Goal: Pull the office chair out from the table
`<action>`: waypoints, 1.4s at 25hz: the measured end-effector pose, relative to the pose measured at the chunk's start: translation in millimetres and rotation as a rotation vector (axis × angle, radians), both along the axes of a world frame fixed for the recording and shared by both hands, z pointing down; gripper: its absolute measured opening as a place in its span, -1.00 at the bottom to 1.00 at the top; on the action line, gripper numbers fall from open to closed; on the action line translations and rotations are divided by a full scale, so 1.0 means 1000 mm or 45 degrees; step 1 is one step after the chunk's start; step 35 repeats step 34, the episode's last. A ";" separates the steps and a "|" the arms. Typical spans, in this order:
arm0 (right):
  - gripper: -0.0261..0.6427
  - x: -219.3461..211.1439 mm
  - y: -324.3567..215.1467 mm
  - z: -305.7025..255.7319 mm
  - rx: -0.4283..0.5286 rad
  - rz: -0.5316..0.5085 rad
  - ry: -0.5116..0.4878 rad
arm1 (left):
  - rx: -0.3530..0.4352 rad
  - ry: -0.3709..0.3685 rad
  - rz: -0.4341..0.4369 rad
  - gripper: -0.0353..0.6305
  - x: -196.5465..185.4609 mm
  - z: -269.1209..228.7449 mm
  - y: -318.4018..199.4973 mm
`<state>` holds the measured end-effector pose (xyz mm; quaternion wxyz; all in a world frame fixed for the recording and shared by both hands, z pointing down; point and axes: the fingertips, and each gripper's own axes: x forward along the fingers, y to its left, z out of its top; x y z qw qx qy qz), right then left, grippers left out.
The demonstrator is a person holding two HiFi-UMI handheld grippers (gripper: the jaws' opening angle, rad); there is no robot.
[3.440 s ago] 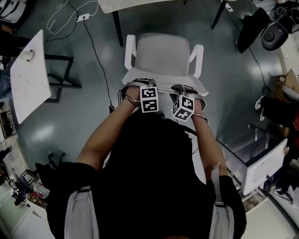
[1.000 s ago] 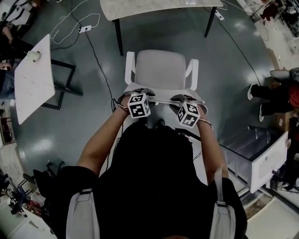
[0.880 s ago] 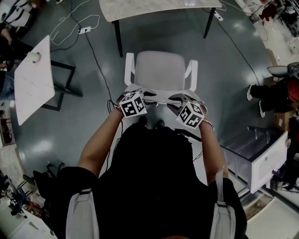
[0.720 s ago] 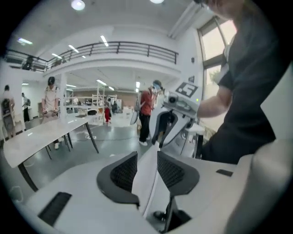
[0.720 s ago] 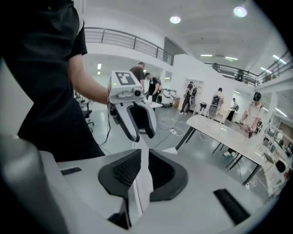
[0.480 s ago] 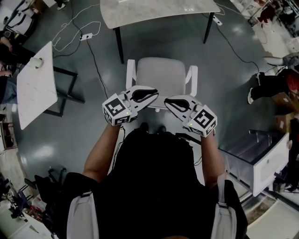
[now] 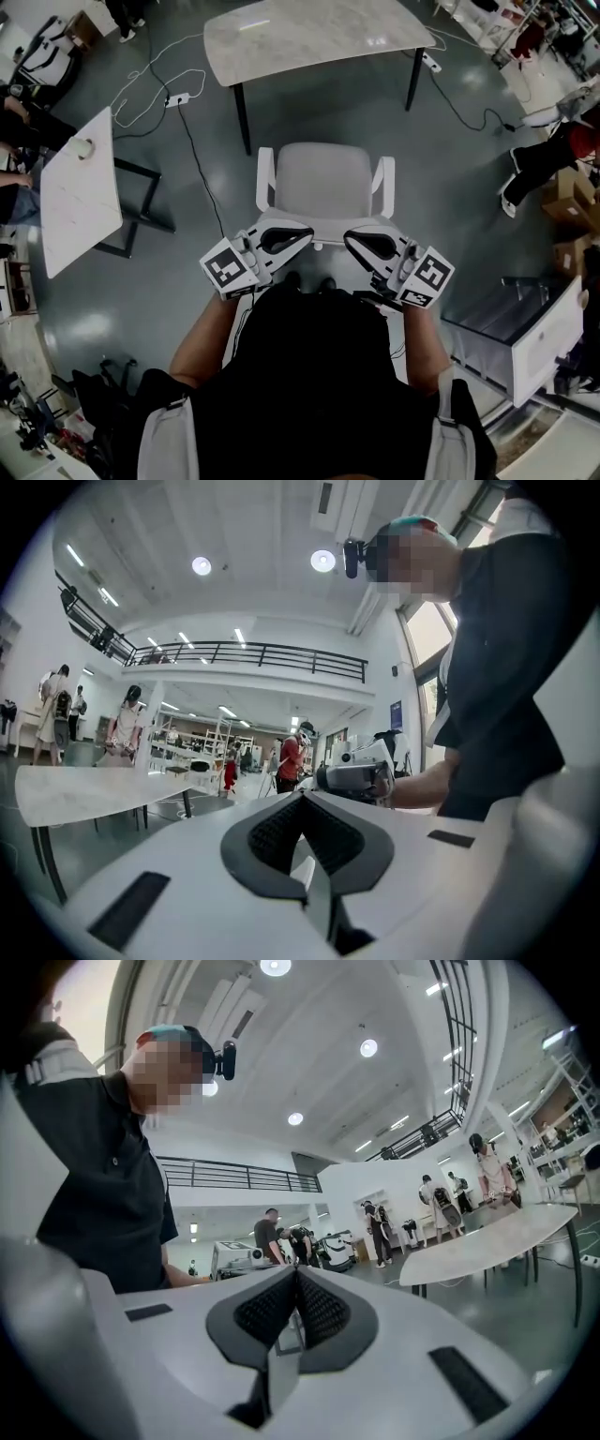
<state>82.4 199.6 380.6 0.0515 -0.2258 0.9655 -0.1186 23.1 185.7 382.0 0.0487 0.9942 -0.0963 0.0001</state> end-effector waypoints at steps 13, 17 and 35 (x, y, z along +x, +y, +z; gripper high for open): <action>-0.87 -0.001 0.018 0.008 0.031 -0.014 0.064 | -0.175 -0.025 0.030 -0.86 0.018 0.027 0.012; -0.87 -0.006 0.020 -0.001 0.048 -0.040 0.036 | -0.160 -0.064 0.053 -0.86 0.019 0.023 0.014; -0.87 0.009 0.019 0.012 0.020 0.037 0.086 | -0.092 -0.180 0.074 -0.86 0.022 0.043 0.017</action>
